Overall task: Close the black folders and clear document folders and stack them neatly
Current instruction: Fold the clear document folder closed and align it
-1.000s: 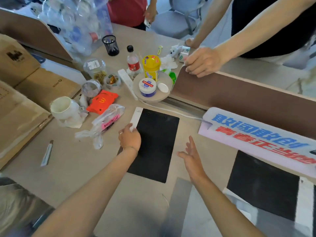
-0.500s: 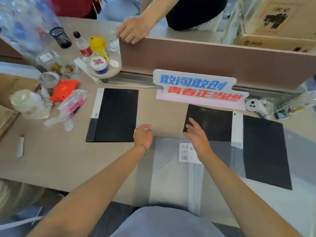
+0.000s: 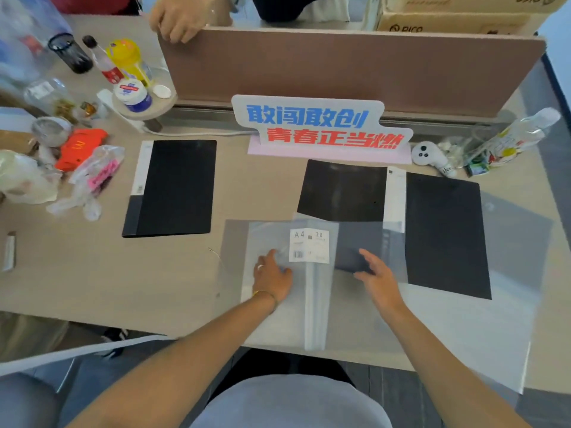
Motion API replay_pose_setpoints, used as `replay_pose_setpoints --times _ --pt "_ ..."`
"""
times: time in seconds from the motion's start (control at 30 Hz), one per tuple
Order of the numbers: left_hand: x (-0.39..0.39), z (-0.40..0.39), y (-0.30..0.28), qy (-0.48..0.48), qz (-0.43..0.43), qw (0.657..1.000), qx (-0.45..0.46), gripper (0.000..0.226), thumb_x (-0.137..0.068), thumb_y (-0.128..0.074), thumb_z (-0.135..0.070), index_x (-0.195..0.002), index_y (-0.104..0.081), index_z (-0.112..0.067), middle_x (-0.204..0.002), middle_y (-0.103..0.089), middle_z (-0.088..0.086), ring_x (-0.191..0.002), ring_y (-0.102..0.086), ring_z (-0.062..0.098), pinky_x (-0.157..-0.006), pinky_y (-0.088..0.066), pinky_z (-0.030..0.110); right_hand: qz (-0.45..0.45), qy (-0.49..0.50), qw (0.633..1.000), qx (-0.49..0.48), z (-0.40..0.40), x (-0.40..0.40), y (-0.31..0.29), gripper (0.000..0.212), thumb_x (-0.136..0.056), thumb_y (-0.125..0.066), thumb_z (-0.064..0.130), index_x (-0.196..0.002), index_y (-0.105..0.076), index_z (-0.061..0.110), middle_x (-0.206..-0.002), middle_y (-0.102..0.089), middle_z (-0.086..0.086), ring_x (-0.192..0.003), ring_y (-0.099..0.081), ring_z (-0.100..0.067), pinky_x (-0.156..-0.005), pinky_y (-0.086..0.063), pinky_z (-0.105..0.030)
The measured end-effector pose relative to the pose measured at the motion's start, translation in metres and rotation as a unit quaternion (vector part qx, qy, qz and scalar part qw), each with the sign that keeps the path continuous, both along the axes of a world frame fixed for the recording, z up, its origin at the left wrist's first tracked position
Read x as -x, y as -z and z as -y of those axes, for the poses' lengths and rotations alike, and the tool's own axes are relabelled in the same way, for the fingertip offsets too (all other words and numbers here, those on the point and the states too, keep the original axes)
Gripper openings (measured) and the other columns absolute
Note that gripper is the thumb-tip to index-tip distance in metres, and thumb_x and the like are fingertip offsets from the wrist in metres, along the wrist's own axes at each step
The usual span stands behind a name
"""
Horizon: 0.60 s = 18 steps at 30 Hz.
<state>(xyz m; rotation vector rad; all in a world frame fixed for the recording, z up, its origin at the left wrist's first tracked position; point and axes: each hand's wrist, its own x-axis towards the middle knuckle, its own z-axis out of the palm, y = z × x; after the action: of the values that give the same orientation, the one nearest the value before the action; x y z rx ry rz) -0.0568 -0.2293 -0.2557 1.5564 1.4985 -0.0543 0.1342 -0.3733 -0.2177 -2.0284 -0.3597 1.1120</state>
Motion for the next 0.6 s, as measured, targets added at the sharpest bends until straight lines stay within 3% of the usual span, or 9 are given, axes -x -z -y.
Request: replay_pose_setpoints --times 0.1,0.2,0.27,0.47,0.6 --pt "-0.017 0.029 0.01 0.023 -0.016 0.999 0.021 0.069 -0.093 -0.052 -0.033 -0.156 -0.024 -0.029 -0.166 -0.012 0.009 -0.154 -0.013 0.033 -0.115 -0.036 0.052 -0.028 -0.041 0.999 0.013 0.002 0.014 0.015 0.063 -0.095 -0.06 0.01 -0.153 -0.038 0.025 -0.161 -0.033 -0.003 -0.149 -0.029 -0.024 -0.114 -0.027 -0.034" --pt "-0.03 0.041 0.011 0.024 -0.008 0.999 0.048 0.074 -0.093 -0.052 -0.042 -0.157 -0.017 -0.031 -0.167 -0.008 0.007 -0.155 -0.009 0.032 -0.118 -0.032 0.054 -0.03 -0.123 0.991 0.044 -0.003 0.033 0.03 0.062 -0.103 -0.046 0.035 -0.158 -0.018 0.031 -0.17 0.0 -0.006 -0.156 0.007 -0.021 -0.122 -0.005 -0.04" --pt "-0.032 0.042 0.011 0.015 -0.005 0.998 0.06 0.076 -0.092 -0.052 -0.043 -0.158 -0.015 -0.032 -0.167 -0.006 0.007 -0.156 -0.007 0.031 -0.119 -0.03 0.054 -0.01 -0.162 0.985 0.06 -0.008 0.043 0.036 0.062 -0.103 -0.035 0.048 -0.159 -0.009 0.036 -0.169 0.012 -0.006 -0.153 0.019 -0.022 -0.122 0.002 -0.043" --pt "-0.03 0.042 0.006 0.008 0.002 0.999 0.035 0.069 -0.092 -0.054 -0.042 -0.152 -0.023 -0.031 -0.16 -0.024 0.012 -0.15 -0.025 0.033 -0.112 -0.04 0.048 -0.063 -0.15 0.986 0.025 -0.024 0.058 0.038 0.065 -0.101 -0.022 0.057 -0.158 0.0 0.035 -0.169 0.011 0.0 -0.153 0.02 -0.018 -0.124 0.006 -0.047" --pt "-0.024 0.044 0.005 0.023 -0.025 0.999 0.012 0.082 -0.084 -0.056 -0.05 -0.154 -0.016 -0.035 -0.164 -0.024 0.009 -0.149 -0.033 0.033 -0.109 -0.046 0.05 -0.157 -0.07 0.984 -0.038 -0.035 0.063 0.028 0.063 -0.103 -0.027 0.05 -0.159 -0.008 0.029 -0.169 0.001 0.006 -0.155 0.008 -0.012 -0.125 0.003 -0.041"
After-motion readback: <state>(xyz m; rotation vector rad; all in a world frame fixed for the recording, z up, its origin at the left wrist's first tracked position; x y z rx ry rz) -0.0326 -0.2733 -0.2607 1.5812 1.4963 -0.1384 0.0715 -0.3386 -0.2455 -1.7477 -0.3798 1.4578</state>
